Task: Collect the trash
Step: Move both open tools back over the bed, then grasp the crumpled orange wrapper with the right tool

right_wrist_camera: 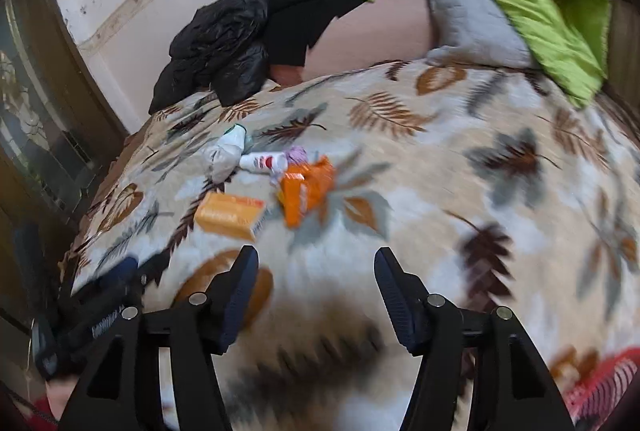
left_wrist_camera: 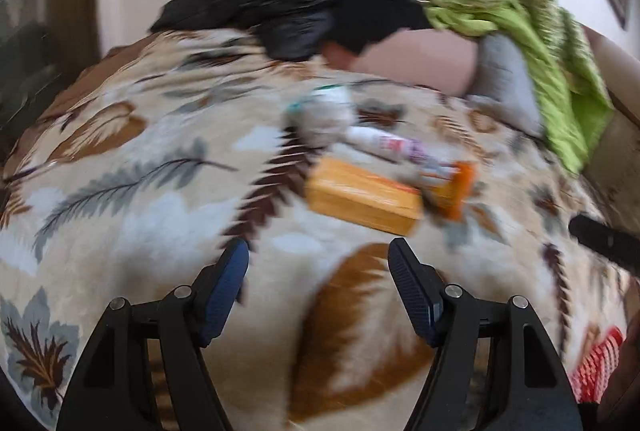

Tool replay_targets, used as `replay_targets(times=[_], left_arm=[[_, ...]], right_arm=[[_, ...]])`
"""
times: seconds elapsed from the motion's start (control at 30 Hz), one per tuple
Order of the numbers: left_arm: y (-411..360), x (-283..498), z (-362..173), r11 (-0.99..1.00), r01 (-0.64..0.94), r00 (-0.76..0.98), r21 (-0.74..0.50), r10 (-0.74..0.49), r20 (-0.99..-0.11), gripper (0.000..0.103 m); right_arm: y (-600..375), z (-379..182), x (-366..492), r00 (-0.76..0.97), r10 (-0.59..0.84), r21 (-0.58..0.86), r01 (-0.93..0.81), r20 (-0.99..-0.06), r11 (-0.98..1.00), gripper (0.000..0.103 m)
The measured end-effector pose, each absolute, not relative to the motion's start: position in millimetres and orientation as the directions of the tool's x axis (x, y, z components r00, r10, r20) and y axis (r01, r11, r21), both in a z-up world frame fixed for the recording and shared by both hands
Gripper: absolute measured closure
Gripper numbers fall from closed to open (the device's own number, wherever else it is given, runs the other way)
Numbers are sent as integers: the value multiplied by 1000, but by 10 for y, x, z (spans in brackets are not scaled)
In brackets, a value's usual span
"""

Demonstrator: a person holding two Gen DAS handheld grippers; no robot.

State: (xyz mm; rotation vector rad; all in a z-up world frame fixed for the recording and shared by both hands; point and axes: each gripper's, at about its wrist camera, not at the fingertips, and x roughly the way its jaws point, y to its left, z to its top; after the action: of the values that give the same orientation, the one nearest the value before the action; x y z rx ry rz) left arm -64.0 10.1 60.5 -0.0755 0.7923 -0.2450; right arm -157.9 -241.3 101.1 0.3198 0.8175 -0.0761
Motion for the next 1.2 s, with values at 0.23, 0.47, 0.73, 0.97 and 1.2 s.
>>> replay_targets(times=[0.23, 0.47, 0.73, 0.97, 1.2], left_arm=[[307, -472, 573, 980, 114, 696, -160, -194, -691, 32], [333, -378, 544, 974, 124, 674, -190, -223, -704, 32], [406, -342, 544, 970, 90, 671, -227, -227, -706, 32], [598, -381, 606, 963, 23, 711, -270, -206, -672, 32], [433, -363, 574, 968, 96, 688, -231, -232, -687, 32]], right_arm=[[-2424, 515, -607, 617, 37, 248, 260, -786, 933, 35], [-2513, 253, -355, 636, 99, 324, 248, -765, 913, 81], [-2026, 246, -395, 613, 163, 267, 80, -773, 960, 87], [-1499, 317, -818, 494, 428, 426, -124, -757, 896, 88], [-1901, 528, -1109, 630, 193, 299, 65, -753, 952, 88]])
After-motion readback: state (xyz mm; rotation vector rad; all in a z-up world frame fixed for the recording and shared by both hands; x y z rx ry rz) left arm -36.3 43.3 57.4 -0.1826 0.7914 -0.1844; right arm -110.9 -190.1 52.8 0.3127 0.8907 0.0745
